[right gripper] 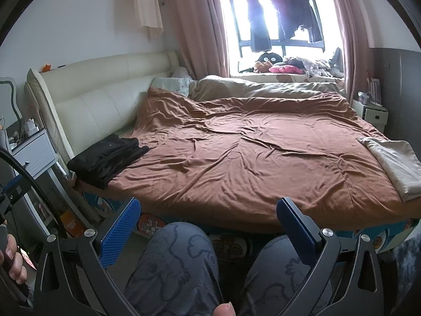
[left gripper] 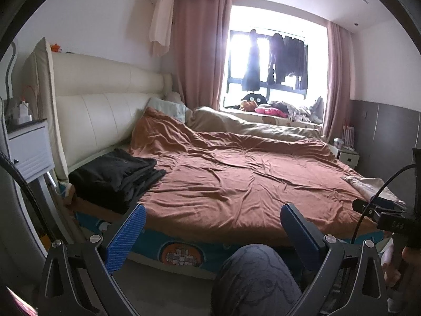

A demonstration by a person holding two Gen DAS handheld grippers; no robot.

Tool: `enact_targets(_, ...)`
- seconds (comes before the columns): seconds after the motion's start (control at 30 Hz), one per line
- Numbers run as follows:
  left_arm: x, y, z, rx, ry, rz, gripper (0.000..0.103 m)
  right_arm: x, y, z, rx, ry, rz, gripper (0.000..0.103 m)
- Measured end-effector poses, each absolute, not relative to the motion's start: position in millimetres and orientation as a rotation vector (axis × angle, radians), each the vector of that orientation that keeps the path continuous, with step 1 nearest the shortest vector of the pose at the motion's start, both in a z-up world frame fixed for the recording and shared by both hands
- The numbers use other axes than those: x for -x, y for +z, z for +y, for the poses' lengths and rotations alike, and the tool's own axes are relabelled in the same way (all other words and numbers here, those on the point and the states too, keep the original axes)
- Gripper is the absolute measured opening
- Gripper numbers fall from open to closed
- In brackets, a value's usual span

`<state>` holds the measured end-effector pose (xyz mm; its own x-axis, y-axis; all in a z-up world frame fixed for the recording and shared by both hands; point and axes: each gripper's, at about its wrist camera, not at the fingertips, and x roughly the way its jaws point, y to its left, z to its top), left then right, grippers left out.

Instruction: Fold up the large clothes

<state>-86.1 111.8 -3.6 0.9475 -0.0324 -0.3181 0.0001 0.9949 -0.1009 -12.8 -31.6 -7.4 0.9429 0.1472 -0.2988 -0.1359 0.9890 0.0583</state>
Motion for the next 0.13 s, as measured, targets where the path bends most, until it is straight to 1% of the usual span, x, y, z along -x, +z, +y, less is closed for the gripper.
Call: enact_targets(0.13,92.1,-2.0,111.4,0.092,-0.008,0.319,0.103,13.2,-4.7,-31.1,-0.034,0.141,0.301,0.103)
